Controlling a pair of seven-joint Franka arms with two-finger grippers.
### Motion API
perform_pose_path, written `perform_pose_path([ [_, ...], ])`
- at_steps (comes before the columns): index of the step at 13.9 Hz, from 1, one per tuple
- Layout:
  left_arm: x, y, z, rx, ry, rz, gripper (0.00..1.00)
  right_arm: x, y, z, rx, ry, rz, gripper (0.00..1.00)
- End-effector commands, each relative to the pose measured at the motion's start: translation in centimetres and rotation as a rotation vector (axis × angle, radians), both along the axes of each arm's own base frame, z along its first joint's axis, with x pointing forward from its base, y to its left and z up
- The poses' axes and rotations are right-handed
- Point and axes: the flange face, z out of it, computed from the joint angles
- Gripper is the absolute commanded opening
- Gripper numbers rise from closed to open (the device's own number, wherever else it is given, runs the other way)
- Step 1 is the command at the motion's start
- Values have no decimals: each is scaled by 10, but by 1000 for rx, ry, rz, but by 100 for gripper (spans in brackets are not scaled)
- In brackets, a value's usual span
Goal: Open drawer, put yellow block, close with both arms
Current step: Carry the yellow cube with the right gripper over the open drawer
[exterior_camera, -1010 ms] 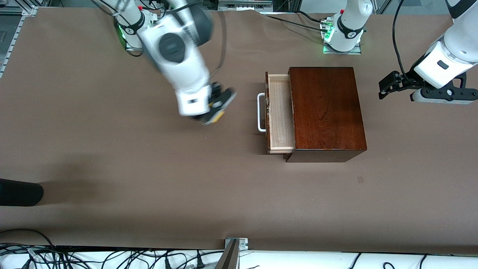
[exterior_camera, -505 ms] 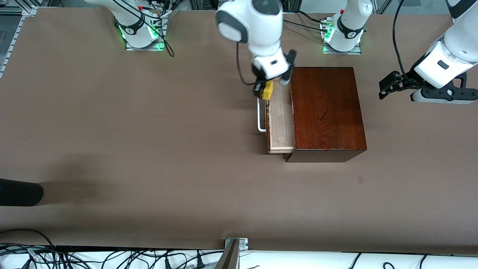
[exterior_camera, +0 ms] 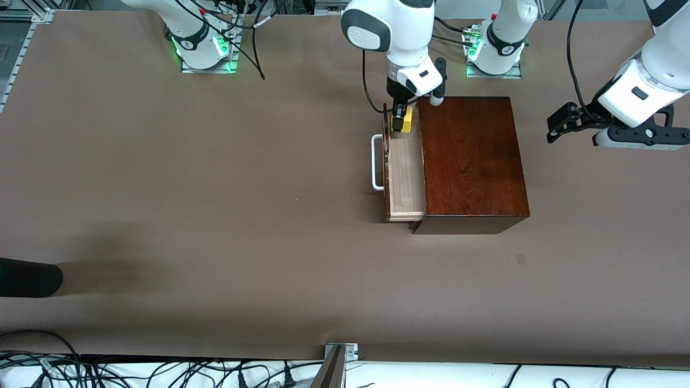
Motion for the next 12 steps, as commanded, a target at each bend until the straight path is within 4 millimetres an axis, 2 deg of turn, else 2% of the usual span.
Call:
perform_pose_path([
  [1, 1, 1, 7, 8, 1, -21, 100, 0, 9, -6, -24, -29, 97, 0],
  [4, 1, 0, 7, 8, 1, -23, 100, 1, 11, -29, -47, -17, 118, 0],
  [8, 1, 0, 7, 8, 1, -23, 100, 3, 13, -41, -42, -31, 139, 0],
  [12, 1, 1, 7, 9, 1, -23, 100, 8, 12, -62, -59, -23, 158, 0],
])
